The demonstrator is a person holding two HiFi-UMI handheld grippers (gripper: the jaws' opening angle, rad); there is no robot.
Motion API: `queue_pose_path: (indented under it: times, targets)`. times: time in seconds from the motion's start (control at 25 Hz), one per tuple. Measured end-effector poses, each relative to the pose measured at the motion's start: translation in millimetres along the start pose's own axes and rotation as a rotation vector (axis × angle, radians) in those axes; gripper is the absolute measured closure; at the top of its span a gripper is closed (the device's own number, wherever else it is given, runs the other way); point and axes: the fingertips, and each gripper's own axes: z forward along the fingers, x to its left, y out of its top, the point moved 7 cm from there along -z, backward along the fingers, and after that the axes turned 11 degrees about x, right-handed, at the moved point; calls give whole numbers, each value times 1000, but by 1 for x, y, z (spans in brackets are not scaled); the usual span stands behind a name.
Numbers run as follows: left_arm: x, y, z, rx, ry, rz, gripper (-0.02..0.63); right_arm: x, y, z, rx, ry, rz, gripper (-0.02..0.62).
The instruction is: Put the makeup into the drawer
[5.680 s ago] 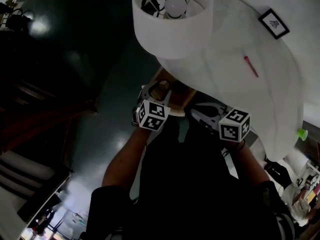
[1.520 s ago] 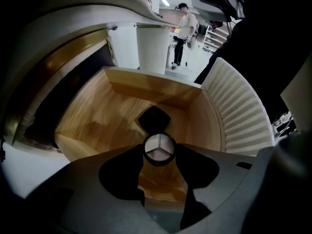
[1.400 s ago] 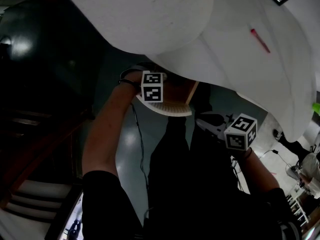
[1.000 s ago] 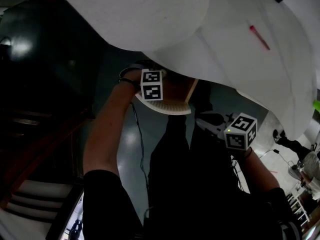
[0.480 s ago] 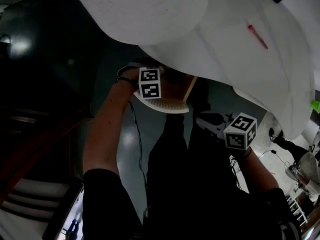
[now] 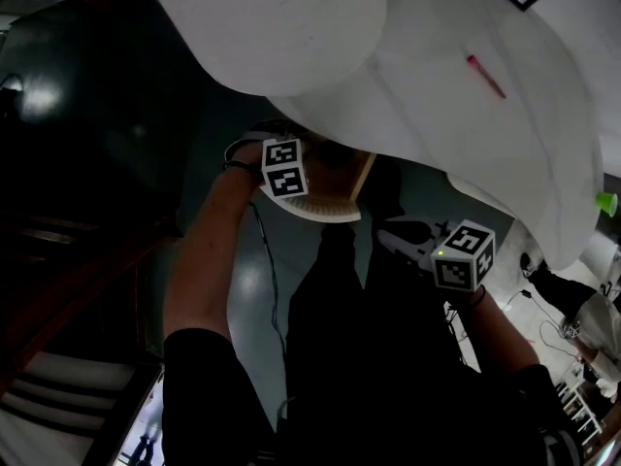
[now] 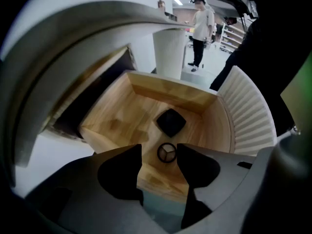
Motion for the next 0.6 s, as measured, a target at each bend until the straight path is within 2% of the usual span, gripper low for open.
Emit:
queue_pose_path:
  times: [0.08,0.24,0.44,0.6]
  targets:
    - [5,-3,-15,-20,53,-55,372,3,4,-6,-11,-7,-10,578]
    - [2,-10,-56,-58,161,-166,423,13,19,-23,-48,-20,-39,578]
    - [0,-18,-118,-162,265,-442,484,22,49,-53,-111,-49,-106,578]
    - [-26,-7,-169,-304,268,-650,542,36,64,-83,-166,-59,-138,578]
